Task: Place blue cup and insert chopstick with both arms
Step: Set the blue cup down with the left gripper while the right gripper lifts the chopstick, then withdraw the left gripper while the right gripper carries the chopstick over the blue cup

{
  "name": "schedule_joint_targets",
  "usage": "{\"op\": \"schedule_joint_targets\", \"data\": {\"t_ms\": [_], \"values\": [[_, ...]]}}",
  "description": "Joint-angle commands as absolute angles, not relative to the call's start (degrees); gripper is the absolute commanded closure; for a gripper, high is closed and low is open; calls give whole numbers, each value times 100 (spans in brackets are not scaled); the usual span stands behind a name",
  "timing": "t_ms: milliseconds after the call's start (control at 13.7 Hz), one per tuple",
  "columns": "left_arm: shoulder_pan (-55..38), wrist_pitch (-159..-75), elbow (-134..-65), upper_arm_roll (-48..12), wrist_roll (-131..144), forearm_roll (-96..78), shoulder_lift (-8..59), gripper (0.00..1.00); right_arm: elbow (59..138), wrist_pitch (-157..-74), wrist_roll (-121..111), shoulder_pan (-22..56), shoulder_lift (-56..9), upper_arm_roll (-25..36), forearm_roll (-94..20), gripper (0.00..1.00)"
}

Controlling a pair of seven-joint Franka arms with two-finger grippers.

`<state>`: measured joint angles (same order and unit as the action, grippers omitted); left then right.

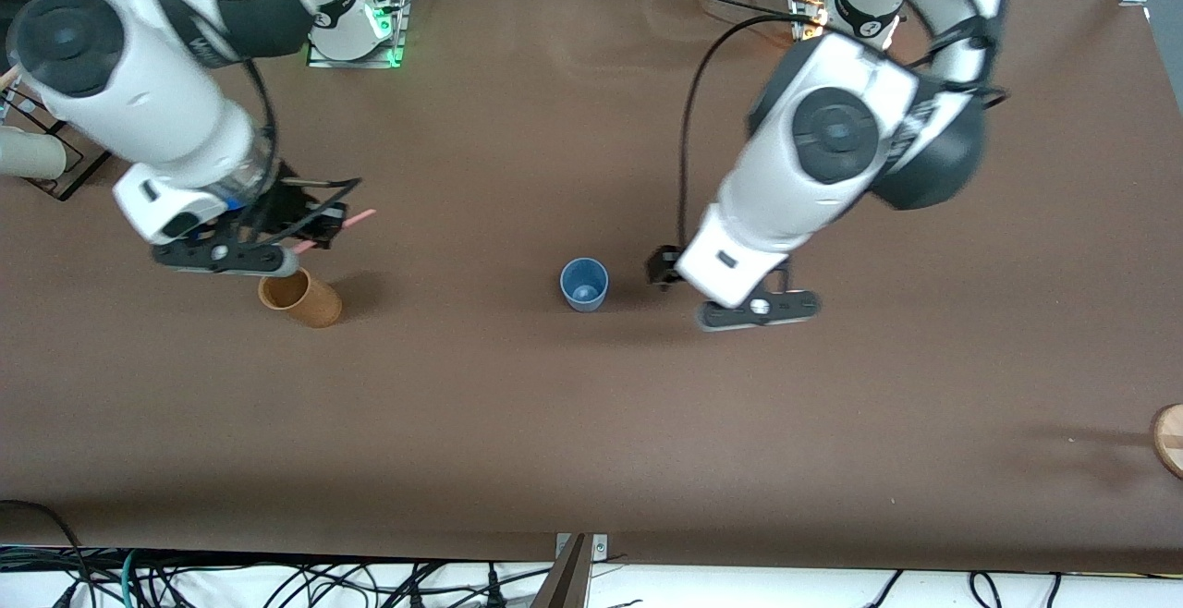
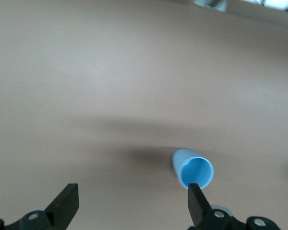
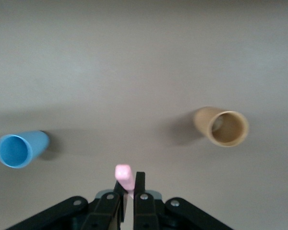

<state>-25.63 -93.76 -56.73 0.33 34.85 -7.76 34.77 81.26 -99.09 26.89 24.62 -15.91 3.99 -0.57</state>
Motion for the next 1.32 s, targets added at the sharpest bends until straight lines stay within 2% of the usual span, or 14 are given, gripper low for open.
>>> {"op": "schedule_joint_targets", "data": {"t_ms": [0, 366, 585, 805, 1024, 1098, 1171, 1244], "values": [[-2137, -8931, -5915, 9, 2772, -826, 2989, 0, 7945, -10255, 3697, 2899, -1819, 431, 9, 99], [-1013, -8386, -6257, 9, 1208, -817, 2348, 0, 7954, -11722, 5111, 3786, -2442, 431, 561, 99], [-459, -7973, -6432, 18, 529, -809, 2075, 0, 7954, -12154, 6141, 4314, -2803, 439, 1324, 99], [-238, -7972, -6977, 18, 510, -484, 1566, 0, 7937, -12584, 7195, 4692, -3172, 439, 1888, 99], [-45, -8024, -7390, 18, 483, -360, 1223, 0, 7937, -12639, 7418, 4746, -3234, 439, 2215, 99], [0, -8024, -7557, 18, 475, -360, 1100, 0, 7937, -12639, 7409, 4790, -3260, 439, 2232, 90], [0, -8024, -7698, 18, 475, -352, 994, 0, 7937, -12639, 7427, 4790, -3261, 439, 2232, 27], [9, -8024, -7821, 18, 475, -352, 915, 0, 7937, -12647, 7409, 4764, -3252, 457, 2215, 1]]}}
